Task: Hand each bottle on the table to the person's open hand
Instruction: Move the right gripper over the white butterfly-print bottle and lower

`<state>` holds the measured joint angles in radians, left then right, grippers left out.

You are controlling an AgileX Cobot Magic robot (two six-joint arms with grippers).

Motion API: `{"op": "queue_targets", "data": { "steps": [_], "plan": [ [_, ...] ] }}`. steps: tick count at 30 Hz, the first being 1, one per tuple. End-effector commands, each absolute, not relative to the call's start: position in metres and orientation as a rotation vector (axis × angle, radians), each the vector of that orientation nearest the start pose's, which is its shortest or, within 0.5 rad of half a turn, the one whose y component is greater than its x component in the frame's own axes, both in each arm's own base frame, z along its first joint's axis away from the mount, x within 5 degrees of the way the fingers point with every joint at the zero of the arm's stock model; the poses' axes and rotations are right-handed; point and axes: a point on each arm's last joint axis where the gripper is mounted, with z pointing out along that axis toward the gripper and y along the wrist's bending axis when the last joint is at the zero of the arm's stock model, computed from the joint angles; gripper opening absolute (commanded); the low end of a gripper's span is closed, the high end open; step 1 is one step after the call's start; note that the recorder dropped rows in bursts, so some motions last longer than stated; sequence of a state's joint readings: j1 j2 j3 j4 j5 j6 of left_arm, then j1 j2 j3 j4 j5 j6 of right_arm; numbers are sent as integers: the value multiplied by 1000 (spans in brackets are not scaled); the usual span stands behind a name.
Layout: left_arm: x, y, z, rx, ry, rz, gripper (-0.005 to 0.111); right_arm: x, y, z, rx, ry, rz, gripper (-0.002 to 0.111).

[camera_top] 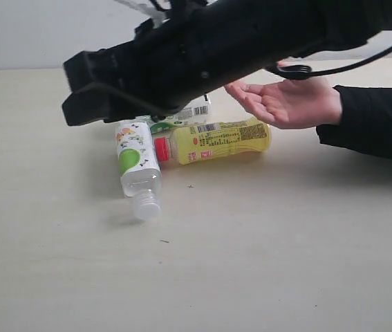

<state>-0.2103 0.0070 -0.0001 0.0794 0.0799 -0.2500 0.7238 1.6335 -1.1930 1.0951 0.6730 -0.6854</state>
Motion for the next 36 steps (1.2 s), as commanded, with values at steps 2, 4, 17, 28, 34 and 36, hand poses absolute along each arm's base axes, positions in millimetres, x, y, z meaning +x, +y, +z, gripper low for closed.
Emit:
{"op": "queue_targets", "data": {
  "steps": [2, 4, 17, 28, 34, 36],
  "plan": [
    [55, -11, 206, 20, 1571, -297, 0, 251, 298, 287, -843, 2348, 822, 61],
    [55, -11, 206, 20, 1571, -297, 0, 261, 303, 285, -780, 2398, 715, 66],
    [55, -11, 206, 20, 1571, -297, 0, 303, 326, 225, -729, 2503, 454, 76],
    [55, -11, 206, 20, 1571, -297, 0, 313, 332, 195, -724, 2495, 415, 76],
    [55, -11, 206, 20, 1571, -297, 0, 316, 335, 178, -735, 2511, 397, 76],
    [55, -11, 206, 20, 1571, -297, 0, 317, 336, 175, -740, 2505, 392, 76]
  ]
}}
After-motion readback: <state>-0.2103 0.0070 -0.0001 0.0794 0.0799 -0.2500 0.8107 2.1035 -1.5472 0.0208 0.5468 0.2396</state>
